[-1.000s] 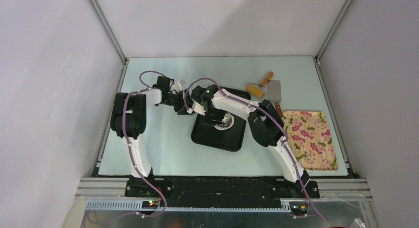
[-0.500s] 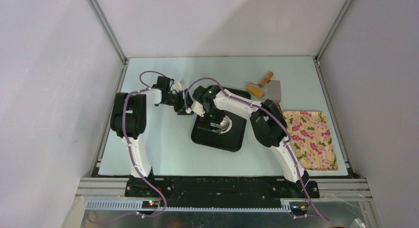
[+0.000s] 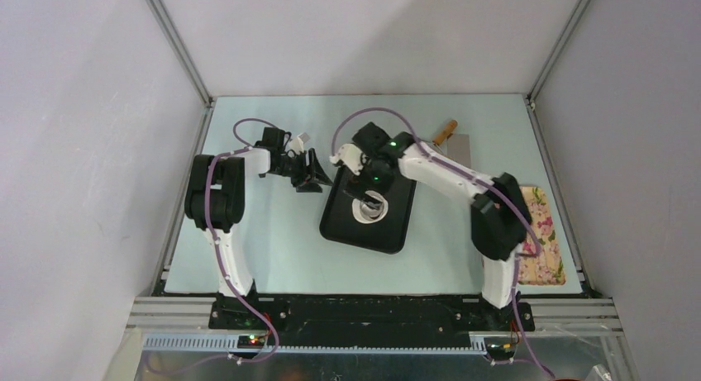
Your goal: Roll out the dumpling wrappers from the dough
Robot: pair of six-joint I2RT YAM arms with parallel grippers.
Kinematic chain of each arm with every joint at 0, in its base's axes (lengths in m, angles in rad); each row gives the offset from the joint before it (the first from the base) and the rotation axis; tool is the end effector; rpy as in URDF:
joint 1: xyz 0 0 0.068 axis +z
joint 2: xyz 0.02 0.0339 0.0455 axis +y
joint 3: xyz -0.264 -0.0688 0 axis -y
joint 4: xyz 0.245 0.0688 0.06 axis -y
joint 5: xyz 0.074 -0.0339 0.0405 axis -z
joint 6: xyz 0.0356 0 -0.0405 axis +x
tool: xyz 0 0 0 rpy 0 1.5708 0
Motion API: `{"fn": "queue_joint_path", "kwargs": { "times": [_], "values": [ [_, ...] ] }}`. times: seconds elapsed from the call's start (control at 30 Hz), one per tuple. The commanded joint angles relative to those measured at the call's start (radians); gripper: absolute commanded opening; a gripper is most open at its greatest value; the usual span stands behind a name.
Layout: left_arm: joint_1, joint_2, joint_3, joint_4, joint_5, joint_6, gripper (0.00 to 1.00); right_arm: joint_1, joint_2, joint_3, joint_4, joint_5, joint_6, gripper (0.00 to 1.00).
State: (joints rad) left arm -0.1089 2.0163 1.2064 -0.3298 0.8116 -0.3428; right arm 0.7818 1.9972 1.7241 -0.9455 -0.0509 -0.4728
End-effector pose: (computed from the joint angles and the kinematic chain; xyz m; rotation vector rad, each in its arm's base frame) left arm 0.3822 -0.0678 0.1262 -0.0615 2.6562 -1.2373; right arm 0.2961 0.2966 0.2427 -1.6524 2.2576 0.1470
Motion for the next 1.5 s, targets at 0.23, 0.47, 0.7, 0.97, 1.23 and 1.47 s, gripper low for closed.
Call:
{"fn": "queue_joint_path", "kwargs": {
  "times": [0.23,0.47,0.7,0.97,1.23,1.47],
  "values": [
    [0.011,0.027,0.013,-0.005,-0.041,0.014,0.6,-0.055,-0.257,-0.454,0.534,-0.11,0.087,0.99],
    [0.011,-0.091,0.017,-0.014,-0.088,0.072,0.56,-0.129,-0.245,-0.431,0.525,-0.261,0.214,0.95],
    [-0.028,-0.168,0.16,-0.169,-0.163,0.145,0.56,-0.259,-0.275,-0.383,0.402,-0.418,0.297,0.86],
    [-0.196,-0.124,0.256,-0.269,-0.263,0.156,0.49,-0.295,-0.236,-0.383,0.333,-0.477,0.313,0.63],
    [-0.318,-0.094,0.236,-0.273,-0.291,0.153,0.36,-0.295,-0.192,-0.387,0.366,-0.487,0.355,0.44],
    [-0.377,-0.086,0.207,-0.273,-0.335,0.169,0.33,-0.294,-0.146,-0.389,0.397,-0.508,0.386,0.36]
  ]
}}
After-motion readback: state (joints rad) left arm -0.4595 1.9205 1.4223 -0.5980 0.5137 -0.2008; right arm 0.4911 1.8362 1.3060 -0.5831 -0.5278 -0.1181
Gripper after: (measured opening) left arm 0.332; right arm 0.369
